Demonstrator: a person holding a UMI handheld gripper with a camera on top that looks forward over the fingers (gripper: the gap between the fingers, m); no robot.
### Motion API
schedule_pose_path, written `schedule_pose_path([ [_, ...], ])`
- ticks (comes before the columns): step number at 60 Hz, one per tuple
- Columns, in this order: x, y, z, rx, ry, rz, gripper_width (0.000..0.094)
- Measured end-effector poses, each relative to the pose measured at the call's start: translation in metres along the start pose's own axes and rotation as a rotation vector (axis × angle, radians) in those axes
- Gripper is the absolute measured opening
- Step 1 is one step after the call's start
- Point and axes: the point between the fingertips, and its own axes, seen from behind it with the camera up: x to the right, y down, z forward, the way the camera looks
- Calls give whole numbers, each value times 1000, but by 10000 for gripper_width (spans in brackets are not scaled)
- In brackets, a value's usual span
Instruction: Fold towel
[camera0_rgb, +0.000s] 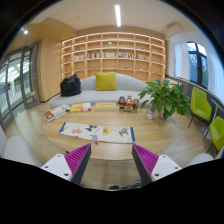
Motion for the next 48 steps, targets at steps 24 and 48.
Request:
schedule_pose_path([
  [24,-137,54,78,-125,-152,-40,852],
  [48,-323,14,254,-101,-221,-29,850],
])
